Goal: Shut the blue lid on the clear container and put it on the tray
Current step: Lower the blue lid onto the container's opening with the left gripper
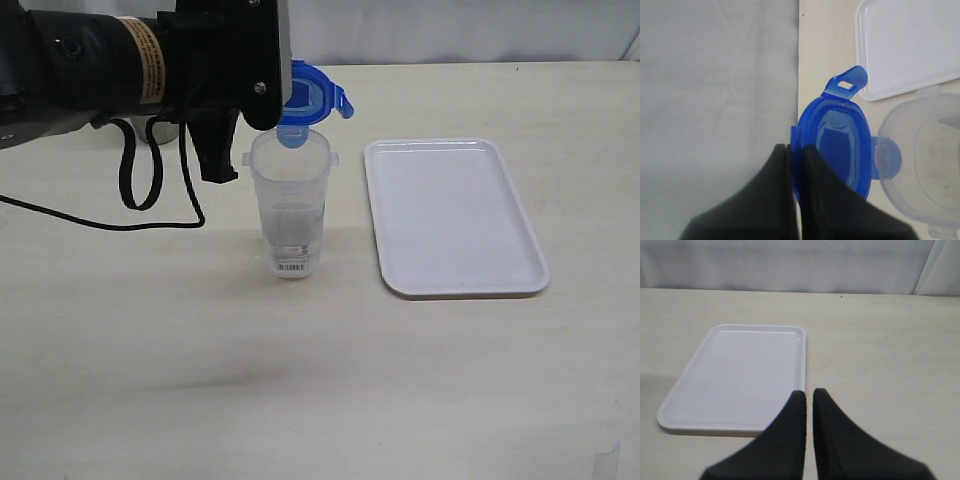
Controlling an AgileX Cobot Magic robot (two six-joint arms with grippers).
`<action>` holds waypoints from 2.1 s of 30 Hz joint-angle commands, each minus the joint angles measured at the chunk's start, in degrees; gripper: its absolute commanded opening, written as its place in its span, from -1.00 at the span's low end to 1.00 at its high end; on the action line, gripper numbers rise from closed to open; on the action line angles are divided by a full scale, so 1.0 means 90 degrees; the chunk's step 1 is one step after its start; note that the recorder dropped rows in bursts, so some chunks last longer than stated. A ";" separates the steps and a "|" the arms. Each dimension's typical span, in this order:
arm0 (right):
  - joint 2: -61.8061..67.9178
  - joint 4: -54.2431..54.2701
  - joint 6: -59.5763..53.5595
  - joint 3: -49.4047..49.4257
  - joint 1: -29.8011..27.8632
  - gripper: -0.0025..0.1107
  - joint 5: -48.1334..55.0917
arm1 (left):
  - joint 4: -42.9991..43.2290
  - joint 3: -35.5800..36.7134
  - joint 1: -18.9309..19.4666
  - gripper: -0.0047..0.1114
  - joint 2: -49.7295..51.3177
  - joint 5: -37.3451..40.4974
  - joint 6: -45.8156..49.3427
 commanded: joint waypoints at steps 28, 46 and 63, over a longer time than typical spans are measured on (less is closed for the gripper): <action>-0.0028 0.0006 0.0003 0.0010 -0.0024 -0.87 -0.0026 | -0.0042 -0.0007 -0.0010 -0.92 -0.0053 0.0438 0.0184; -0.0028 0.0006 0.0003 0.0010 -0.0024 -0.87 -0.0026 | -0.0105 -0.0130 0.0289 -0.92 -0.0053 -0.0675 -0.0204; -0.0028 0.0006 0.0003 0.0010 -0.0024 -0.87 -0.0026 | -0.0071 -0.0117 -0.0156 -0.92 -0.0053 -0.0276 -0.0091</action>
